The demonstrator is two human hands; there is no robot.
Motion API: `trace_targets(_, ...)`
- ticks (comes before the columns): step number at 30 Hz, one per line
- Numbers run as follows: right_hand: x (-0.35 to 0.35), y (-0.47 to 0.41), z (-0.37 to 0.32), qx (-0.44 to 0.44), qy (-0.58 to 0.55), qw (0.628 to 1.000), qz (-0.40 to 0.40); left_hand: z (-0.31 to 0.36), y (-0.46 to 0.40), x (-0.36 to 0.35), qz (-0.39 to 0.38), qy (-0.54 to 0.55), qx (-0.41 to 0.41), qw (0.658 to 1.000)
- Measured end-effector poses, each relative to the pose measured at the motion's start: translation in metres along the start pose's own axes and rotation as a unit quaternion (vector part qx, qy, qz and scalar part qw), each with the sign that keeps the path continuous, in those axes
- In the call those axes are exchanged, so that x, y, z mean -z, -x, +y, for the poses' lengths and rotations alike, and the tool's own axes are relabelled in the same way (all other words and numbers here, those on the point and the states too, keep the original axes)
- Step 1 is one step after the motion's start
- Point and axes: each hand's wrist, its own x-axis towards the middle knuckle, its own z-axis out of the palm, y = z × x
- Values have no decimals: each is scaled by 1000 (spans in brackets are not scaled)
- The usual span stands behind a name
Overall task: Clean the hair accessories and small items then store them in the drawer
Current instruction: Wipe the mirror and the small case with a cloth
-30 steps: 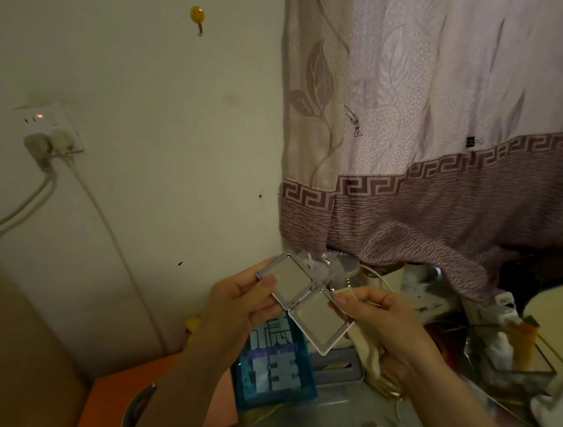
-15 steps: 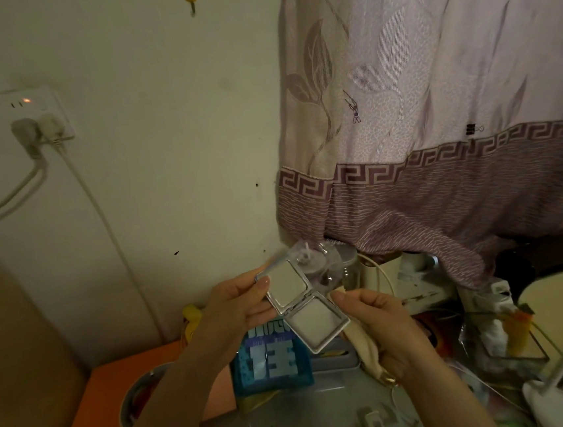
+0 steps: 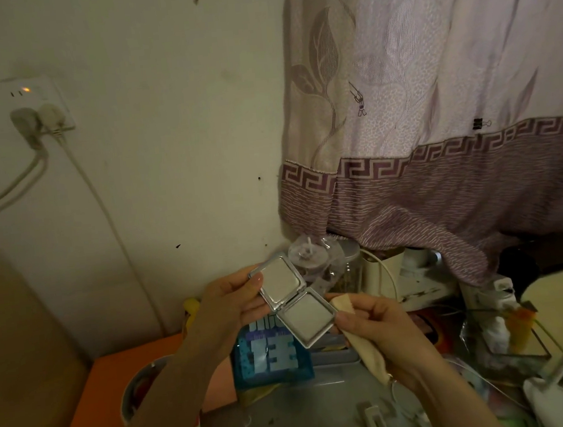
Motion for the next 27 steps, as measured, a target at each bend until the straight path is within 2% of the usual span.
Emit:
trace_targets(12, -3, 1, 10, -54, -91, 994, 31, 2, 6, -5, -5, -89, -49, 995)
trace_targets(17, -4, 3, 11, -48, -101, 992, 53, 4, 12, -12, -35, -104, -56, 992)
trace_targets(20, -5, 5, 12, -47, -116, 990, 64, 5, 10, -19, -5, -79, -10, 997)
trace_targets(23, -5, 7, 12, -42, -117, 990, 70, 7, 3, -22, 28, -30, 86, 995)
trace_targets(27, -3, 9, 11, -42, -112, 990, 76, 8, 2, -17, -40, 1, 150, 988)
